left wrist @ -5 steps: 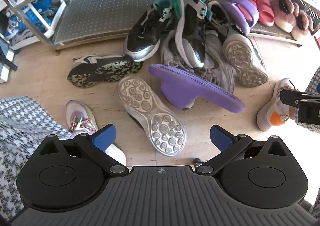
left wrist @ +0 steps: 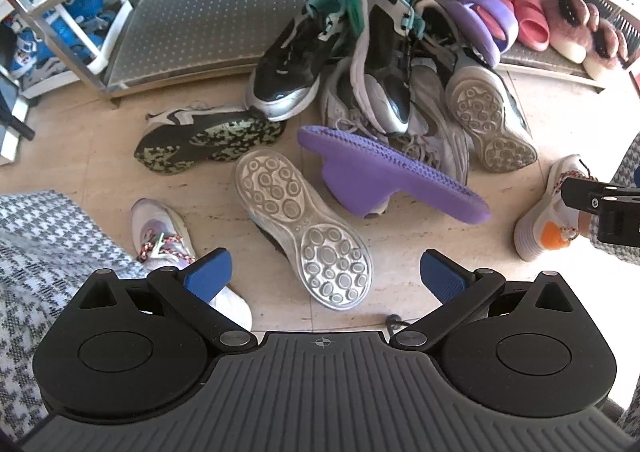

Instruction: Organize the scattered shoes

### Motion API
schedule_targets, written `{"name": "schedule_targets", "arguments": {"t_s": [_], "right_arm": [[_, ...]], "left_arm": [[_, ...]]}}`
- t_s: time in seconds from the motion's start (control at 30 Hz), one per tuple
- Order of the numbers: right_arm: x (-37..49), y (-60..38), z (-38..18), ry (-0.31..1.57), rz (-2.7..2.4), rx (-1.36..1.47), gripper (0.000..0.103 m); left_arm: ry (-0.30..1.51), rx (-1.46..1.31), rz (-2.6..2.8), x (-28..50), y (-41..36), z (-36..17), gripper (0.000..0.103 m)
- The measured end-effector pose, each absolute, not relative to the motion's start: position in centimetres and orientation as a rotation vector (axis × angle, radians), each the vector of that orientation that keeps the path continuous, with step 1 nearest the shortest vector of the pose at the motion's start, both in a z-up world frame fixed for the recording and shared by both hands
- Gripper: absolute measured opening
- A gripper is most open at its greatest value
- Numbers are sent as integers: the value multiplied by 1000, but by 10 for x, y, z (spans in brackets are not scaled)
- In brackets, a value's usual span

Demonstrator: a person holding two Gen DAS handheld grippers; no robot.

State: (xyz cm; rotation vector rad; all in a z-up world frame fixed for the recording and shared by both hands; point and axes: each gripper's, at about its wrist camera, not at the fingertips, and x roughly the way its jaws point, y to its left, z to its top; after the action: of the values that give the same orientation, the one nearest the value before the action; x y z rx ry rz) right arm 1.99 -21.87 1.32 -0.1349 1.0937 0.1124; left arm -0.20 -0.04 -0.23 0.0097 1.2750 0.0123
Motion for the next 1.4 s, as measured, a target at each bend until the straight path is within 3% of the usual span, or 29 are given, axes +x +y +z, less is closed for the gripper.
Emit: {"name": "schedule_targets", "arguments": {"t_s": [1.4], "right_arm": [[18, -215, 10, 1118, 112, -151, 102]], "left_arm": [[1294, -2, 20, -1, 2, -1, 103]]}}
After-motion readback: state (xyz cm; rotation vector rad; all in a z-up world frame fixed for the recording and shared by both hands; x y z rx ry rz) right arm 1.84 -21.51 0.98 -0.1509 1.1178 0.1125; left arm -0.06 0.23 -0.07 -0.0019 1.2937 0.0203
